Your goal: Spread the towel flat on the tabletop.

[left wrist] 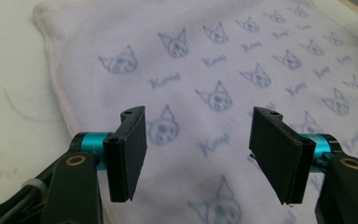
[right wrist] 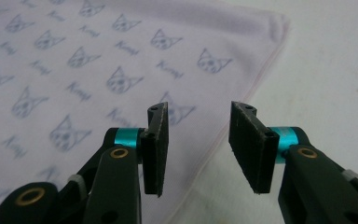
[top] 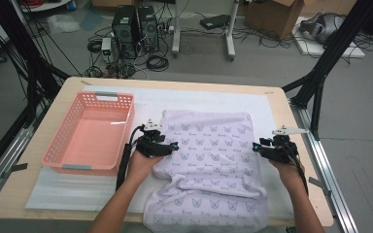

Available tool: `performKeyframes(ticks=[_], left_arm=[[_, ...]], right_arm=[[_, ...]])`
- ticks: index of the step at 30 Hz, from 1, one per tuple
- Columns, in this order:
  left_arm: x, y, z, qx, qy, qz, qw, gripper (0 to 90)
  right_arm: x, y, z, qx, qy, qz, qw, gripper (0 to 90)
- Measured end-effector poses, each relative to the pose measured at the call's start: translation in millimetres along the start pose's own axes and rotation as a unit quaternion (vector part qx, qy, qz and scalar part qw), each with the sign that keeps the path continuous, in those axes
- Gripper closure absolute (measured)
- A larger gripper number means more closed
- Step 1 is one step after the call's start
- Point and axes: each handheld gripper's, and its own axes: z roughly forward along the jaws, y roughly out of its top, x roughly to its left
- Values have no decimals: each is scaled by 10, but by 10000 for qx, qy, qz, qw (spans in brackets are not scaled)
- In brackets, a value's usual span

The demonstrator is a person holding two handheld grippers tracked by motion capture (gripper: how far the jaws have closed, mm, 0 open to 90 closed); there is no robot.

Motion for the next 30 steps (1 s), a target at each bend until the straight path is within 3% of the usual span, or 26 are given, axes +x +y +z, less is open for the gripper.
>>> performKeyframes(ticks=[4, 7, 11, 12, 14, 16, 17, 18, 19, 21, 22, 27, 29, 30], left_arm=[[-42, -129, -134, 112, -132, 120, 9998, 369], [-68, -221, -229, 96, -112, 112, 9998, 385], [-79, -392, -278, 265, -220, 14, 9994, 406], [-102, -435, -299, 170, -224, 70, 9996, 405], [-126, -454, -324, 201, -166, 108, 9996, 434], [-166, -475, -325, 210, 37, 433, 9988, 535], [-165, -471, -330, 252, 102, 583, 9979, 658], [-120, -439, -327, 374, -5, 484, 9981, 823], [-81, -404, -316, 457, -93, 314, 9984, 870], [-51, -347, -286, 492, 22, 312, 9983, 880], [-33, -312, -253, 367, 146, 262, 9989, 882], [79, -157, -134, 4, 474, -13, 9989, 884], [149, -86, -86, -254, 524, -300, 9979, 884], [167, -60, -67, -257, 545, -340, 9976, 884]], right_arm=[[136, -162, -127, -48, 83, -52, 9999, 581], [237, -272, -198, 23, 131, -125, 9998, 580], [344, -395, -280, 100, 271, -91, 9995, 568], [372, -414, -291, 117, 280, -79, 9995, 567], [438, -462, -306, 199, 264, -153, 9993, 571], [474, -508, -284, 416, 144, -318, 9985, 595], [471, -526, -261, 509, 123, -335, 9981, 633], [466, -533, -258, 447, 119, -299, 9985, 708], [441, -520, -251, 436, 136, -224, 9987, 879], [403, -475, -207, 472, 217, -221, 9984, 882], [385, -454, -185, 453, 196, -230, 9985, 884], [232, -291, -32, 94, -91, -111, 9999, 886], [151, -237, 14, -86, -260, 25, 9996, 887], [117, -220, 38, -115, -336, 37, 9994, 887]])
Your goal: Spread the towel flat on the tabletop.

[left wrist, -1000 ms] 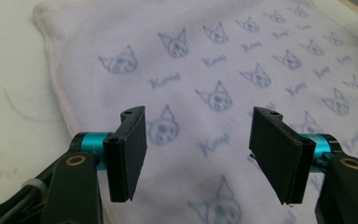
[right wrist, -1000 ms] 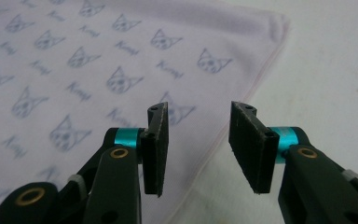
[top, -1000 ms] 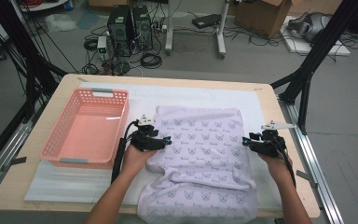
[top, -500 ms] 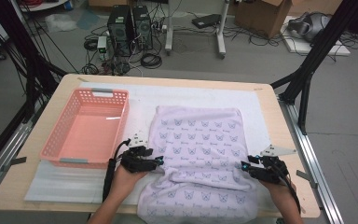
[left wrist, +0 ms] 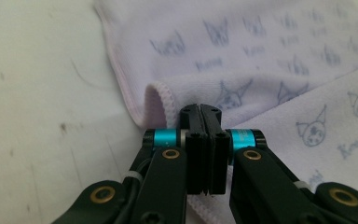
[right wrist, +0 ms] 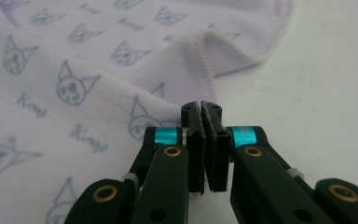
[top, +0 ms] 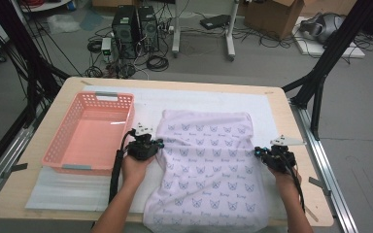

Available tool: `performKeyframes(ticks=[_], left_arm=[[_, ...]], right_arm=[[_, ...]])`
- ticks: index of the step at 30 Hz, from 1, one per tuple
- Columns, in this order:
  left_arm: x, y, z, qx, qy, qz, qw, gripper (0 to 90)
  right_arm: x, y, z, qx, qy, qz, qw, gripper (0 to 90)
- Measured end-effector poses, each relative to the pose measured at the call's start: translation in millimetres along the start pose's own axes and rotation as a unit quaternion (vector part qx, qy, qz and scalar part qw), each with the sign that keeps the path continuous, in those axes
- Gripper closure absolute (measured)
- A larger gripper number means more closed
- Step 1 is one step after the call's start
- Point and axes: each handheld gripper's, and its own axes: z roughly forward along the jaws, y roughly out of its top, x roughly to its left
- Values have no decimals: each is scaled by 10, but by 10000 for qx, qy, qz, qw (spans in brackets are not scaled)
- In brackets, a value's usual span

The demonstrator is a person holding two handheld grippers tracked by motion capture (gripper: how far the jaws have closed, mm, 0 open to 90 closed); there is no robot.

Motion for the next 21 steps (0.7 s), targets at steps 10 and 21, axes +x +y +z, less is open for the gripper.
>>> performKeyframes(ticks=[10, 21], left_arm=[[-75, 42, 8, 42, -34, 149, 9999, 571], [-227, -291, -367, -95, -294, 331, 9990, 538]], right_arm=[[51, 27, 15, -102, -446, -43, 9989, 772], [150, -203, -418, -287, 21, 90, 9995, 682]])
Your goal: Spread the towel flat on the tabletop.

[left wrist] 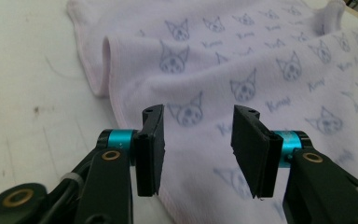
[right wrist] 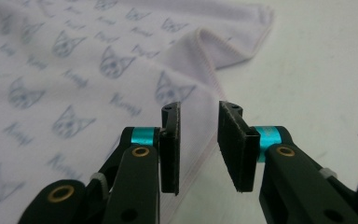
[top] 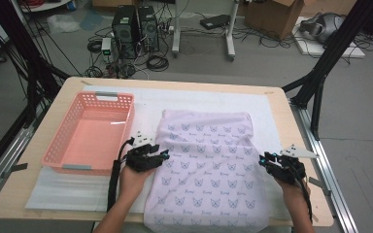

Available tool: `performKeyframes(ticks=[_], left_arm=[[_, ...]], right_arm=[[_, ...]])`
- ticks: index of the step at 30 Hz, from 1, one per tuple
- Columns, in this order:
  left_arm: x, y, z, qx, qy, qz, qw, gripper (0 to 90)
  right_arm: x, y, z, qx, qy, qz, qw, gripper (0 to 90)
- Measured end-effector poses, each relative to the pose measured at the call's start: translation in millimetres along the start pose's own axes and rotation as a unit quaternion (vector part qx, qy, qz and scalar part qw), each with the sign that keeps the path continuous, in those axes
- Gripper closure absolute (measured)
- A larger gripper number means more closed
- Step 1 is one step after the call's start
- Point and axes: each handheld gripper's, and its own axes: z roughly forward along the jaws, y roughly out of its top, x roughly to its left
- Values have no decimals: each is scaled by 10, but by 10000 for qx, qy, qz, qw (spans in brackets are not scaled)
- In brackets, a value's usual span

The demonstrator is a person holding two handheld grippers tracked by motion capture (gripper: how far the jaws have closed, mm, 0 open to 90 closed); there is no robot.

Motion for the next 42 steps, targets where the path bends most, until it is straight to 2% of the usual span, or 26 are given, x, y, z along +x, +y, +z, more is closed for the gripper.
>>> performKeyframes(ticks=[5, 7, 9, 11, 12, 13, 15, 16, 18, 19, 20, 24, 25, 26, 28, 30, 32, 34, 36, 37, 38, 39, 40, 41, 42], left_arm=[[1, -228, -203, 120, -36, -45, 9999, 549], [-13, -310, -263, 269, -157, -69, 9995, 575], [-35, -384, -301, 398, -355, -201, 9984, 598], [-75, -446, -343, 324, -440, -162, 9984, 617], [-98, -468, -355, 298, -415, -169, 9986, 626], [-130, -488, -360, 274, -357, -132, 9989, 652], [-209, -503, -363, 293, -112, 192, 9993, 755], [-230, -505, -367, 300, -43, 225, 9993, 815], [-250, -507, -393, 308, 168, 65, 9994, 863], [-277, -523, -432, 268, 456, 165, 9985, 867], [-283, -540, -460, 224, 522, 226, 9981, 868], [-247, -608, -590, 47, 367, 113, 9993, 845], [-225, -615, -614, -3, 373, 48, 9993, 787], [-191, -631, -635, -42, 270, -61, 9996, 704], [-133, -690, -663, -149, 54, -284, 9995, 607], [-102, -735, -656, -141, -158, -414, 9989, 568], [-95, -742, -652, -156, -277, -495, 9983, 542], [-113, -737, -636, -109, -435, -566, 9974, 552], [-157, -747, -615, -114, -528, -426, 9976, 558], [-185, -757, -607, -127, -522, -359, 9979, 569], [-214, -768, -601, -131, -452, -280, 9985, 604], [-238, -774, -602, -104, -339, -227, 9991, 678], [-246, -774, -609, -62, -245, -267, 9993, 802], [-237, -771, -615, -22, -282, -359, 9990, 851], [-230, -770, -628, 13, -315, -409, 9987, 862]], right_arm=[[86, -176, -186, -7, 70, 126, 9999, 685], [128, -252, -223, 89, 118, 174, 9997, 685], [174, -327, -244, 220, 180, 164, 9995, 676], [221, -396, -282, 310, 162, 132, 9993, 672], [235, -425, -303, 340, 148, 134, 9992, 668], [247, -450, -324, 356, 149, 177, 9991, 667], [273, -492, -356, 382, 143, 179, 9990, 668], [291, -508, -363, 406, 139, 156, 9990, 669], [335, -535, -361, 435, 109, 123, 9989, 666], [343, -536, -363, 424, 83, 96, 9990, 663], [350, -539, -366, 415, 65, 108, 9991, 651], [366, -546, -373, 371, 54, 130, 9992, 625], [362, -542, -375, 349, 54, 125, 9993, 625], [361, -537, -377, 328, 67, 152, 9993, 625], [358, -536, -393, 319, 95, 196, 9993, 621], [359, -539, -418, 308, 149, 204, 9992, 625], [365, -543, -434, 296, 193, 198, 9992, 646], [375, -551, -420, 391, 180, 159, 9989, 687], [392, -564, -406, 456, 211, 41, 9987, 787], [393, -561, -409, 480, 300, 68, 9984, 832], [398, -560, -408, 482, 328, 44, 9983, 868], [405, -563, -409, 478, 330, 60, 9983, 873], [406, -565, -416, 479, 340, 79, 9982, 878], [400, -568, -426, 492, 349, 82, 9981, 881], [390, -573, -437, 496, 362, 71, 9981, 884]])
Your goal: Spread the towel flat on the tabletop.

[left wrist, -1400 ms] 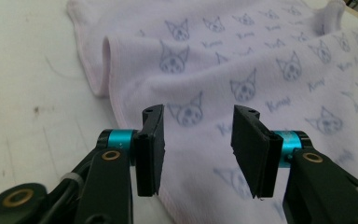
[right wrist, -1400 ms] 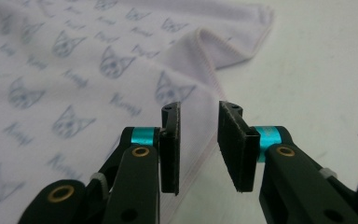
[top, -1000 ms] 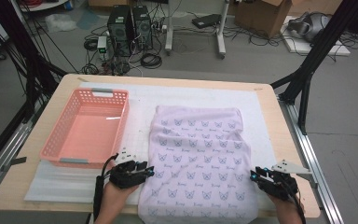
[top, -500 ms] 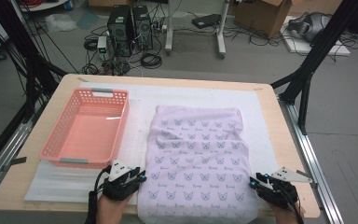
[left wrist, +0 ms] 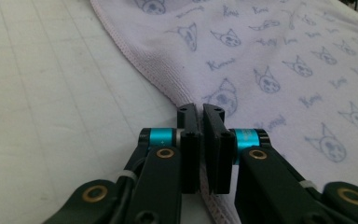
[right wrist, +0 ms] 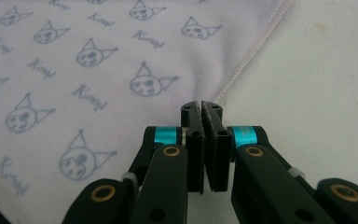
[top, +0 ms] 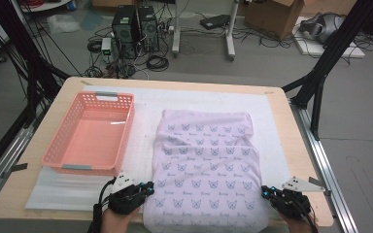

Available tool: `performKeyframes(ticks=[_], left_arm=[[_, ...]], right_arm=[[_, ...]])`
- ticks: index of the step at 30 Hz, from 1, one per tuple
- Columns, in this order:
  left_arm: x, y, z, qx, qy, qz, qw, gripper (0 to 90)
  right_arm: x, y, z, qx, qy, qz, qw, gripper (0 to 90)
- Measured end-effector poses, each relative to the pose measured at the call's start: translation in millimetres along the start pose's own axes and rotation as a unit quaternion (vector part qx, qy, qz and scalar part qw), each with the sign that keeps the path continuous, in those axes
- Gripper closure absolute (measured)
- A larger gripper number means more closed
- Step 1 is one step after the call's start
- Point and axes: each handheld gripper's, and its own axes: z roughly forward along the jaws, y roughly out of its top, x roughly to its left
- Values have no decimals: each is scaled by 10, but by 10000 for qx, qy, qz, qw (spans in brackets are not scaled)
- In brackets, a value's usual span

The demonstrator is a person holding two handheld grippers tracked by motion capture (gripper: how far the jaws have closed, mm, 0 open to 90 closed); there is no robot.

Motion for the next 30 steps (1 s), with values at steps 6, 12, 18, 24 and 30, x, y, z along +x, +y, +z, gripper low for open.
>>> performKeyframes(ticks=[6, 12, 18, 24, 30], left_arm=[[-45, -108, -192, 95, -43, -136, 9999, 869], [-78, -161, -260, -284, -80, 105, 9995, 662], [23, 28, -67, -294, -205, 6, 9994, 569], [-39, -2, 32, -60, 72, 465, 9989, 764], [-127, -83, -106, 53, 40, 380, 9993, 869]], right_arm=[[25, -71, -122, 78, 90, -83, 9999, 887], [100, -140, -234, 51, 162, -121, 9998, 833], [81, -17, -104, -190, -60, -9, 9998, 677], [33, -14, 18, -84, -39, 43, 9999, 872], [49, -86, -118, -4, 52, -76, 10000, 889]])
